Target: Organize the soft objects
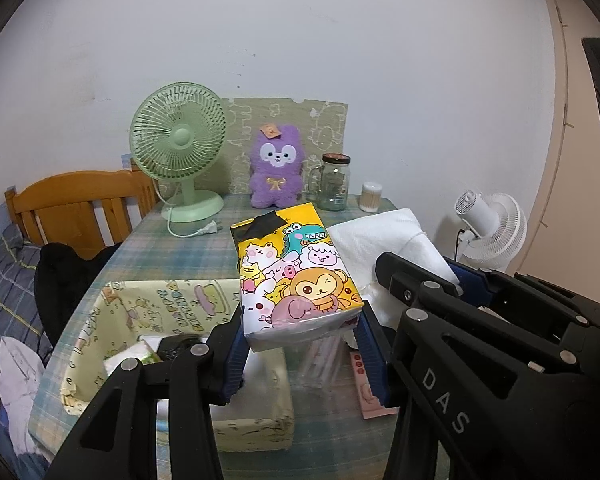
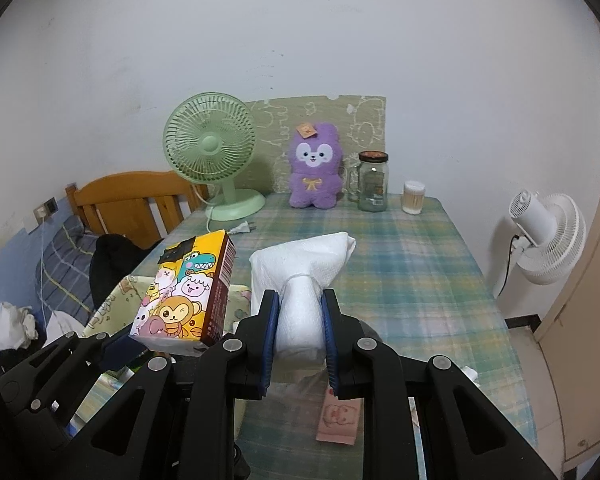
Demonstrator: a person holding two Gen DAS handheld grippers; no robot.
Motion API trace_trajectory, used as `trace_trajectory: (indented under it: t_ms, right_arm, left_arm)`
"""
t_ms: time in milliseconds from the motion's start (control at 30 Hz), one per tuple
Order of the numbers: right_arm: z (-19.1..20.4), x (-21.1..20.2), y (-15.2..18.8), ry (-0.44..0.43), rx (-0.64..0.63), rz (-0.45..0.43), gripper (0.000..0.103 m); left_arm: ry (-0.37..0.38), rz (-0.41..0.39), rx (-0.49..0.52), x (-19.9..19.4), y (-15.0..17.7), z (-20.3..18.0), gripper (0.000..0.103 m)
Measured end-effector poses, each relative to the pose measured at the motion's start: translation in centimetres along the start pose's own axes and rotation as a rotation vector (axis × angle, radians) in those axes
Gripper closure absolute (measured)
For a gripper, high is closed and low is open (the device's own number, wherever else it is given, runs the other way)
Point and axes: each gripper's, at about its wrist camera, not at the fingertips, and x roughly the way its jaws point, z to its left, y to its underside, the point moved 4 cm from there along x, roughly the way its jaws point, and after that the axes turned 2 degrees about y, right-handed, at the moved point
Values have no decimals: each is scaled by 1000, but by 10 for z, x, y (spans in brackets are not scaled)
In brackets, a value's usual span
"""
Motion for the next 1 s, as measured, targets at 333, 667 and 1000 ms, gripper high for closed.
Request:
trace_trajectory:
  t_ms: [333, 667, 1000]
  right_arm:
    - [27, 4, -5, 17, -7, -26, 79]
    - [58, 14, -4, -4, -29, -16, 79]
    - [80, 37, 10, -21, -64, 37, 79]
  left_arm:
    - [-27, -24, 12, -6, -4, 27, 52]
    - [-45, -20, 4, -6, -2, 56, 52]
    - [-69, 32, 12, 6, 14, 81, 52]
